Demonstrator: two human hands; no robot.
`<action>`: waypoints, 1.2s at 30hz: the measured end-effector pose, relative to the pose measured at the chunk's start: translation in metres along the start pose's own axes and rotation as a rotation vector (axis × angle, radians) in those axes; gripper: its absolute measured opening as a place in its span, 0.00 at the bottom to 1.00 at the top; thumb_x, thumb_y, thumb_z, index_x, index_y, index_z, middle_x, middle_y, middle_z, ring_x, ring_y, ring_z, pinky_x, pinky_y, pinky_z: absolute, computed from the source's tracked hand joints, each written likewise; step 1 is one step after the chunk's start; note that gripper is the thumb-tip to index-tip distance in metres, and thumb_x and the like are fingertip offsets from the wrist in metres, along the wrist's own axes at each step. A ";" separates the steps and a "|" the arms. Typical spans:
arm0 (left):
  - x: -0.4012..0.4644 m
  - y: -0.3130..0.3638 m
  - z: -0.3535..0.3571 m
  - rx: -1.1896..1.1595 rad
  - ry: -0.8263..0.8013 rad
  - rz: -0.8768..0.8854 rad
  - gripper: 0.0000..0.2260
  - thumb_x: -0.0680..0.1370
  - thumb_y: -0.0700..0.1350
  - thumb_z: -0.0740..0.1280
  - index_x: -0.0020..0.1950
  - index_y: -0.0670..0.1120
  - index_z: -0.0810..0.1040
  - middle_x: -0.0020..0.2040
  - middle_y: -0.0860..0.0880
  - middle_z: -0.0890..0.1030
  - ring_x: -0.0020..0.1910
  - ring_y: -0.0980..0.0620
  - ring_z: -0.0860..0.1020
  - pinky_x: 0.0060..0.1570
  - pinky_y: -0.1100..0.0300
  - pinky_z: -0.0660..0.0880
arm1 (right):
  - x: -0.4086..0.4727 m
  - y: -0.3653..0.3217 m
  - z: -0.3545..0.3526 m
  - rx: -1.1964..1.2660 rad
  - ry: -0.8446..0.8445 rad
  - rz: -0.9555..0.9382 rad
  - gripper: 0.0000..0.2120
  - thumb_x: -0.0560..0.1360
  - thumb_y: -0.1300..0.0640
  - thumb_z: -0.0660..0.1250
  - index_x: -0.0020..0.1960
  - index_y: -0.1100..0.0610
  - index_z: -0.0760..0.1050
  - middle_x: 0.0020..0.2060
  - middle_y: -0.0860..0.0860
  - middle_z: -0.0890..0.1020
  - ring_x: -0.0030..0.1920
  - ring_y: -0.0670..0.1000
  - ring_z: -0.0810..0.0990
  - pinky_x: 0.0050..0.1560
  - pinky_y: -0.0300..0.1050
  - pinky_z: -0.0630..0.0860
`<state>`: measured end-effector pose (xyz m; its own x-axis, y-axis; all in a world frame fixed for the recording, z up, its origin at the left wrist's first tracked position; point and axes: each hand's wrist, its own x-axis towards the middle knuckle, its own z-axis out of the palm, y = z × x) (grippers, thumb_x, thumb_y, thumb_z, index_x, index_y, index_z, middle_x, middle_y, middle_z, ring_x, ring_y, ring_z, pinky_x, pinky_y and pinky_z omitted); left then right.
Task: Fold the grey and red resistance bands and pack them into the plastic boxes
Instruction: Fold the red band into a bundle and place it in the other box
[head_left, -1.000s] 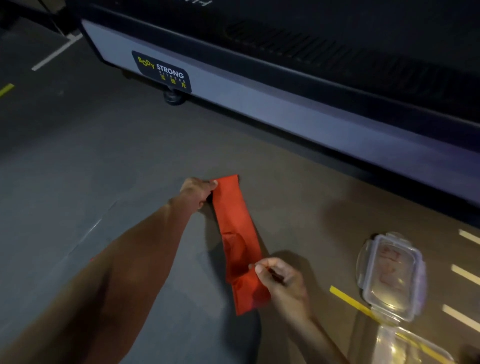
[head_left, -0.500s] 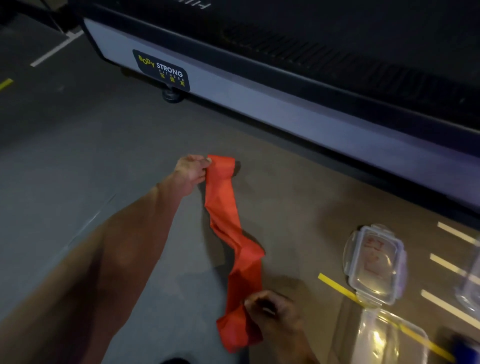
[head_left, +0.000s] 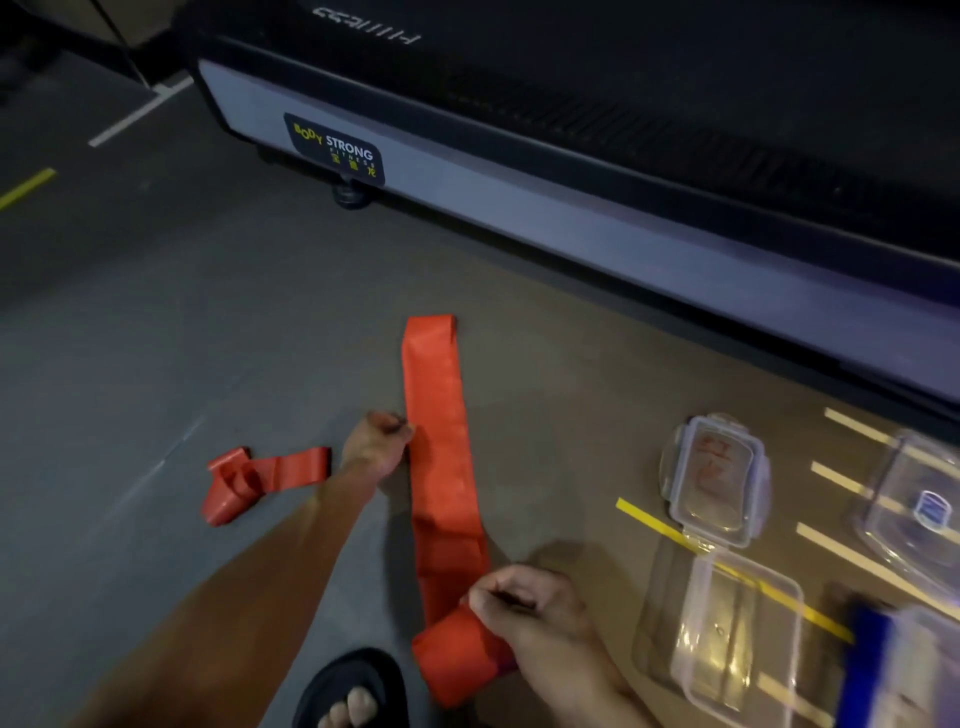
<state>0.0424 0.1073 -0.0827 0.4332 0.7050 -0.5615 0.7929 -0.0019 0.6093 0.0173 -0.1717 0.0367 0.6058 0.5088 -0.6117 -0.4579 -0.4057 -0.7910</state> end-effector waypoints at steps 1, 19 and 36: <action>-0.013 -0.007 0.001 -0.025 -0.025 -0.027 0.08 0.80 0.50 0.71 0.46 0.48 0.76 0.42 0.44 0.80 0.40 0.45 0.80 0.44 0.50 0.81 | -0.004 -0.001 0.003 0.023 0.017 -0.027 0.06 0.74 0.65 0.76 0.39 0.57 0.84 0.38 0.54 0.87 0.38 0.42 0.82 0.42 0.32 0.73; -0.062 -0.012 0.012 -0.280 -0.490 -0.144 0.09 0.82 0.39 0.67 0.42 0.49 0.74 0.33 0.48 0.82 0.31 0.54 0.81 0.33 0.62 0.77 | -0.023 0.011 0.005 0.181 0.095 -0.033 0.11 0.63 0.53 0.73 0.40 0.60 0.83 0.34 0.51 0.85 0.36 0.40 0.79 0.40 0.31 0.72; -0.046 0.003 0.012 -0.119 -0.431 -0.060 0.06 0.81 0.43 0.69 0.44 0.50 0.75 0.34 0.54 0.75 0.33 0.56 0.73 0.32 0.64 0.69 | -0.028 0.016 0.007 0.285 0.049 0.073 0.09 0.62 0.50 0.77 0.39 0.53 0.86 0.38 0.53 0.84 0.43 0.50 0.78 0.49 0.48 0.71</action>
<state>0.0302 0.0659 -0.0617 0.5469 0.3418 -0.7642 0.7783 0.1289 0.6146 -0.0119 -0.1869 0.0414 0.5921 0.4462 -0.6710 -0.6612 -0.2070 -0.7211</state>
